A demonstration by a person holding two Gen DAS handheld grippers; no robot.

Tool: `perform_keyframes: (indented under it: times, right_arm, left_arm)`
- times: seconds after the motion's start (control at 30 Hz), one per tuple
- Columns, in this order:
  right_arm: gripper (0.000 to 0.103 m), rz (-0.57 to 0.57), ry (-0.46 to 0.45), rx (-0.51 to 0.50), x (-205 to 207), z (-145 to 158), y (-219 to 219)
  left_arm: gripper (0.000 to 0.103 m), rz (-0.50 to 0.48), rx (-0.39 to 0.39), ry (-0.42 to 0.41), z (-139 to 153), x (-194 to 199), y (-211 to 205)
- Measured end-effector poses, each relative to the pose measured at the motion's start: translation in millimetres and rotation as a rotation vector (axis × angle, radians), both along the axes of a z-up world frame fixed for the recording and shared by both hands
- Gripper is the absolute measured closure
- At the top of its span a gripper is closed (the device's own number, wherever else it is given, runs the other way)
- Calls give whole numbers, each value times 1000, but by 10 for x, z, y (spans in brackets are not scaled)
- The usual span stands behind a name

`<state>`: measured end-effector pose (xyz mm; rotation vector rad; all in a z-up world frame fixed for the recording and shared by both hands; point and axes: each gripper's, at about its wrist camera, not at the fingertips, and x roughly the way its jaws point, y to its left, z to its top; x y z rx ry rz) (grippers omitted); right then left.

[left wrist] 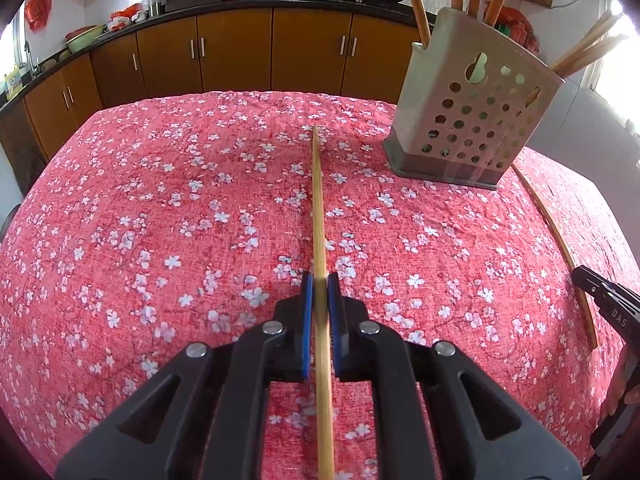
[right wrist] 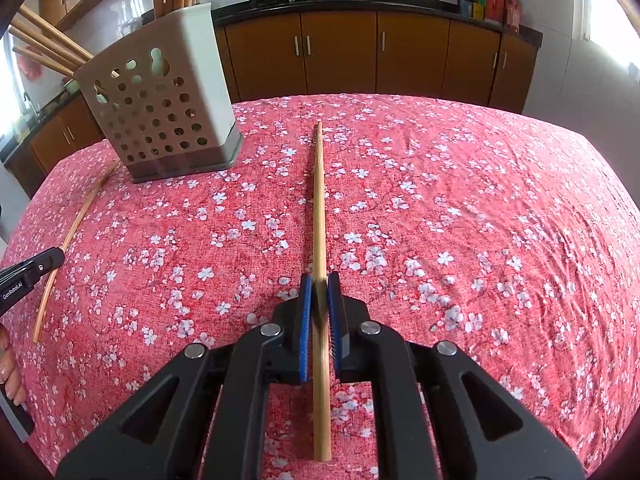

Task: Organize utensils
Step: 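Lower the left tool onto a chopstick and close it while the right tool grasps one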

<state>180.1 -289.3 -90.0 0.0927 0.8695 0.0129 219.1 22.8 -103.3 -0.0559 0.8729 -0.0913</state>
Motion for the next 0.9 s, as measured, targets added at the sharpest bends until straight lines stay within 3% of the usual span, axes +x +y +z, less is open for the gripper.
perform_keyframes:
  times: [0.9]
  right_arm:
    - [93, -1, 0, 10, -2, 10, -15]
  left_arm:
    - [92, 4, -2, 8, 16, 17, 12]
